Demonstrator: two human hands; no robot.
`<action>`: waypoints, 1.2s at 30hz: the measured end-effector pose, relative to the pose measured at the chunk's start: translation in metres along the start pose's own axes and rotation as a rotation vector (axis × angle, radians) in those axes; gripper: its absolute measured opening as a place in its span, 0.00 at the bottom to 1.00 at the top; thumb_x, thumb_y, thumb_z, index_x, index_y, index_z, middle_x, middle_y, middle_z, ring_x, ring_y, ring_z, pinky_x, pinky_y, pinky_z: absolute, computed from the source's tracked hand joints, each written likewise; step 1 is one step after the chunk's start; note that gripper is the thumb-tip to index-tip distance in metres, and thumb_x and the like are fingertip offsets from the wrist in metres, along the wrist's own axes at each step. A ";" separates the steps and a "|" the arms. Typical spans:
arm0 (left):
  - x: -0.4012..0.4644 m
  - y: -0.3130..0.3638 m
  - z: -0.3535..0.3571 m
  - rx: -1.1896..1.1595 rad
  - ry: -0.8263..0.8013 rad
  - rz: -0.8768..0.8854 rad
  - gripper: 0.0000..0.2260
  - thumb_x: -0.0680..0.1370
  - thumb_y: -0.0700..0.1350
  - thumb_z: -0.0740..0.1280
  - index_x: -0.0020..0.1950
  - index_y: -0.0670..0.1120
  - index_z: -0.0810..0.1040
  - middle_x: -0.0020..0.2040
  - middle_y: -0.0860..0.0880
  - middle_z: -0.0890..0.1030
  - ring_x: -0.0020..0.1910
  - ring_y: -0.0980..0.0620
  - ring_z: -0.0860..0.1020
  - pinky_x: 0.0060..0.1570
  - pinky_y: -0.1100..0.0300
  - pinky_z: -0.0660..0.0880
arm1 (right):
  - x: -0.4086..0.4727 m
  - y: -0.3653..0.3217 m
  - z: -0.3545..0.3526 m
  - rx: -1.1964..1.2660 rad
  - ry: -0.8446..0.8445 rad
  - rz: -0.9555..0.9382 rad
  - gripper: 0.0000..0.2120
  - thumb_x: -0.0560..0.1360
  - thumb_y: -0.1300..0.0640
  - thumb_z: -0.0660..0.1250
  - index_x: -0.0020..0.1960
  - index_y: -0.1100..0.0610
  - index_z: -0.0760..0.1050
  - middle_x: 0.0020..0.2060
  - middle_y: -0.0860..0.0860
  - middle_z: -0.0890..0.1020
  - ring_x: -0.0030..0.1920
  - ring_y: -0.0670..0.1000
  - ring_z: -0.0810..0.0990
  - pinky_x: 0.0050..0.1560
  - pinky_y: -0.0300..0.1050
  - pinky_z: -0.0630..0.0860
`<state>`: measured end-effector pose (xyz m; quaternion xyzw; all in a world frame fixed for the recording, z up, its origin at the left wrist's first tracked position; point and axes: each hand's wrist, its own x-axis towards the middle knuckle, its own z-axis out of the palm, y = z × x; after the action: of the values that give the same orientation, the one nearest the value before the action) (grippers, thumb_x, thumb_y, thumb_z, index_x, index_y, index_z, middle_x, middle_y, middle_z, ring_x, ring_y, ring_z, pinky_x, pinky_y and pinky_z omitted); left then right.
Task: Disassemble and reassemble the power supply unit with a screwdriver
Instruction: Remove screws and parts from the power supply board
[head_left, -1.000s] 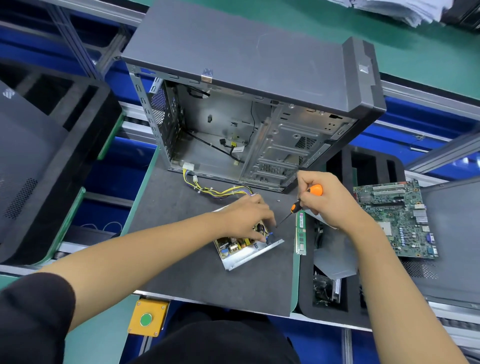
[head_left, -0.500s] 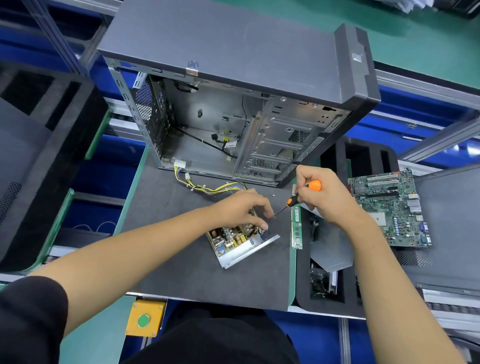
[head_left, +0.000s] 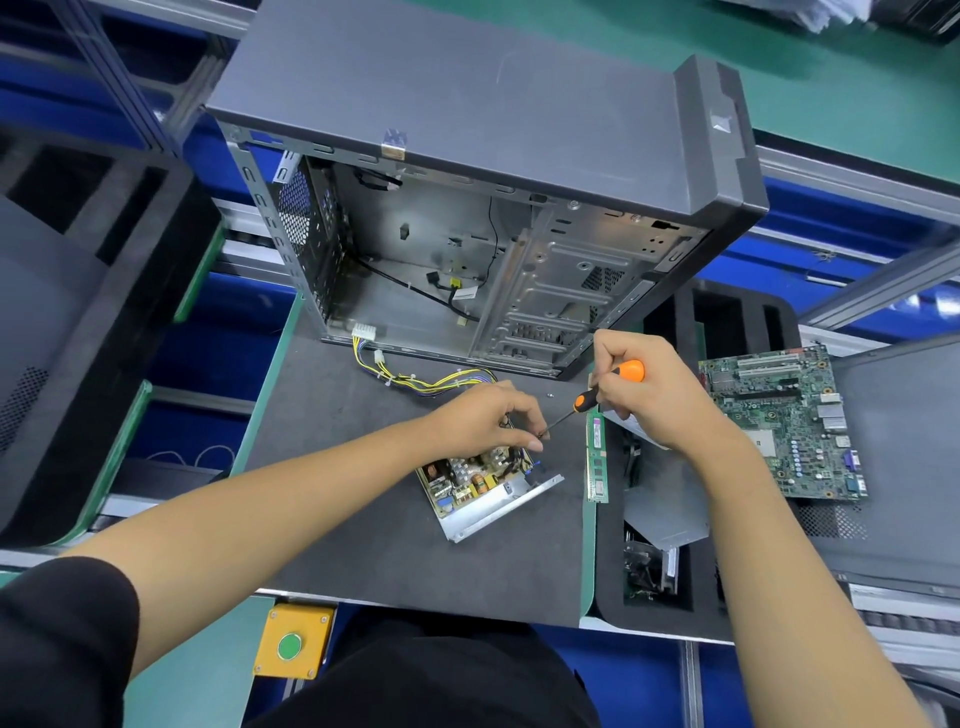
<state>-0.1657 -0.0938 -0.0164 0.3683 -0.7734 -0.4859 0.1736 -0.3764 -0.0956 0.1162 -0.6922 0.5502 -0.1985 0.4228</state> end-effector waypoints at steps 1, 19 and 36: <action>0.000 0.000 0.000 0.002 0.000 -0.001 0.05 0.76 0.49 0.76 0.50 0.52 0.83 0.50 0.57 0.85 0.51 0.58 0.76 0.55 0.50 0.75 | 0.000 0.000 0.000 -0.001 0.001 0.000 0.06 0.61 0.51 0.61 0.34 0.54 0.68 0.30 0.49 0.77 0.30 0.50 0.75 0.31 0.46 0.72; 0.000 0.000 -0.006 -0.040 -0.005 -0.031 0.07 0.74 0.52 0.78 0.48 0.57 0.83 0.47 0.58 0.86 0.50 0.59 0.79 0.52 0.62 0.76 | -0.001 -0.006 0.000 -0.085 -0.009 0.012 0.07 0.61 0.51 0.61 0.35 0.54 0.69 0.32 0.51 0.78 0.34 0.57 0.76 0.37 0.58 0.76; 0.001 0.003 -0.009 -0.032 -0.014 -0.042 0.12 0.72 0.53 0.79 0.52 0.52 0.84 0.48 0.57 0.86 0.51 0.59 0.82 0.52 0.62 0.77 | 0.000 -0.011 -0.001 -0.165 -0.012 -0.009 0.02 0.62 0.57 0.62 0.34 0.53 0.69 0.32 0.54 0.76 0.36 0.61 0.74 0.40 0.61 0.76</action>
<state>-0.1621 -0.0992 -0.0101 0.3781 -0.7588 -0.5044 0.1638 -0.3708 -0.0953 0.1254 -0.7282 0.5593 -0.1502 0.3666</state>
